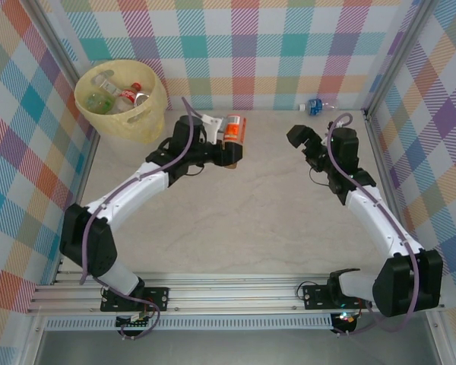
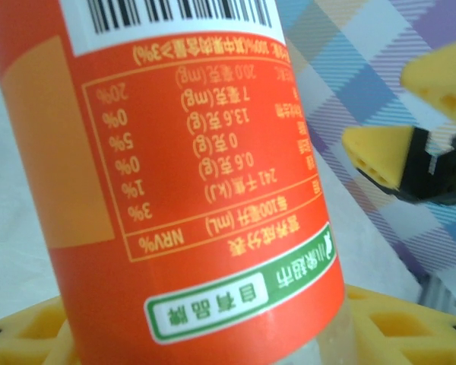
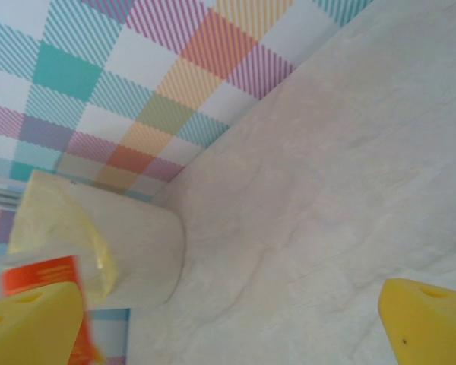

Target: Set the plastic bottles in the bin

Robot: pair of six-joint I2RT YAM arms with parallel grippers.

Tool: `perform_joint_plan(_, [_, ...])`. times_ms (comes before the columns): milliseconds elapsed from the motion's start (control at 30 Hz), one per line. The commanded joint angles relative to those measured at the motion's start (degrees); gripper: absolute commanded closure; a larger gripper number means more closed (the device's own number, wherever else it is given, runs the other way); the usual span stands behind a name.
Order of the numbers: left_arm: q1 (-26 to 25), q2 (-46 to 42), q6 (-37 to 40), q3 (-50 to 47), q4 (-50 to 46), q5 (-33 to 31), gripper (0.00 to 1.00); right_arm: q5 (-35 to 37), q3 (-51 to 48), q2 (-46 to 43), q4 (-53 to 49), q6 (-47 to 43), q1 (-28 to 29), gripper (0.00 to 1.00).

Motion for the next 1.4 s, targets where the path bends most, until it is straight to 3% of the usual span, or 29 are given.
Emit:
perform_joint_plan(0, [0.99, -3.91, 5.51, 5.14, -6.46, -14.87, 0.63, 5.05, 0.98, -2.58, -3.00, -5.05, 0.06, 0.00])
perform_joint_plan(167, [1.52, -5.86, 11.60, 12.77, -12.00, -38.75, 0.62, 6.08, 0.00, -3.33, -2.10, -5.16, 0.06, 0.00])
perform_joint_plan(367, [4.87, -4.72, 18.46, 18.92, -7.90, -56.52, 0.60, 5.02, -0.08, -2.98, -1.72, -4.46, 0.11, 0.00])
perform_joint_plan(533, [12.98, -1.44, 17.99, 23.50, -7.53, -56.41, 0.60, 4.85, -0.35, -3.30, -1.48, -4.45, 0.08, 0.00])
perform_joint_plan(800, [24.14, 7.27, 19.03, 32.14, -9.96, -50.67, 0.59, 6.09, -0.53, -4.61, -2.09, -5.51, 0.10, 0.00])
perform_joint_plan(1133, [29.31, 19.92, 17.81, 43.47, -18.64, -47.05, 0.55, 6.33, -0.53, -5.15, -2.27, -5.74, 0.14, 0.00])
perform_joint_plan(1200, [29.40, 20.87, 16.59, 45.16, -22.53, -46.19, 0.47, 6.51, -0.54, -5.48, -2.67, -6.18, 0.12, 0.00])
perform_joint_plan(1300, [29.35, 20.65, 14.85, 46.16, -25.85, -47.31, 0.15, 7.34, -0.53, -5.87, -3.21, -6.98, 0.12, 0.00])
perform_joint_plan(1367, [29.38, 20.13, 14.34, 46.95, -27.11, -47.61, 0.03, 7.78, -0.53, -5.88, -3.24, -7.52, 0.08, 0.00])
